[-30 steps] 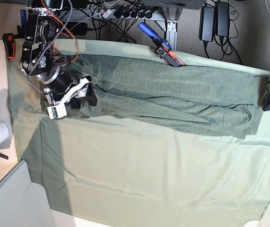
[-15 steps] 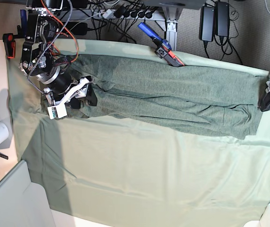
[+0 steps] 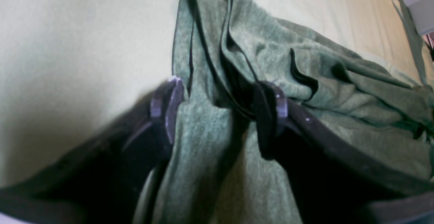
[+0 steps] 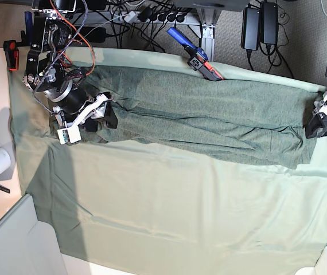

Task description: Fold the T-shirt properly

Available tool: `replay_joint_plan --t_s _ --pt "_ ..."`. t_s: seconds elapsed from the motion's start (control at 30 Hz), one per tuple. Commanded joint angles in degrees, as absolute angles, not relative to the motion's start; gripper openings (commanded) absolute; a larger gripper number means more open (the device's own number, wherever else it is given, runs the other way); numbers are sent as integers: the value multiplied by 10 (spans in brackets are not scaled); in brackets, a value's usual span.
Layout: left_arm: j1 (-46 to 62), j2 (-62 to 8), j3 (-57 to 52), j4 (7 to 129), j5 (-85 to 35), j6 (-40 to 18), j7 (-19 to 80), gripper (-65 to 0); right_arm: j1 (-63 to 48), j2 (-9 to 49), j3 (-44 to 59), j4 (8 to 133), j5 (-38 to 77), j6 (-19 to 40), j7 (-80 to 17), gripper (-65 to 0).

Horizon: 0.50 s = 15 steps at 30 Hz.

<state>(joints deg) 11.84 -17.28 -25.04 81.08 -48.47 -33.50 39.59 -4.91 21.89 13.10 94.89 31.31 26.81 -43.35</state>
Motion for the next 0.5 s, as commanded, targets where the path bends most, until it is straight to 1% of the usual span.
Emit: replay_joint_plan --t_s 0.0,0.13,0.27,0.47 --pt "112 -179 -251 817 -490 -341 397 -285 -42 227 136 960 321 269 -423 -290" --pt "113 -179 -244 817 -488 -343 399 -285 -42 227 136 960 321 269 -423 -290" --pt "113 -179 -215 817 -485 -352 397 -285 -42 227 136 960 321 269 -423 -290" --pt "113 -179 -199 817 -452 -351 385 -285 -42 227 136 960 321 269 -423 -290"
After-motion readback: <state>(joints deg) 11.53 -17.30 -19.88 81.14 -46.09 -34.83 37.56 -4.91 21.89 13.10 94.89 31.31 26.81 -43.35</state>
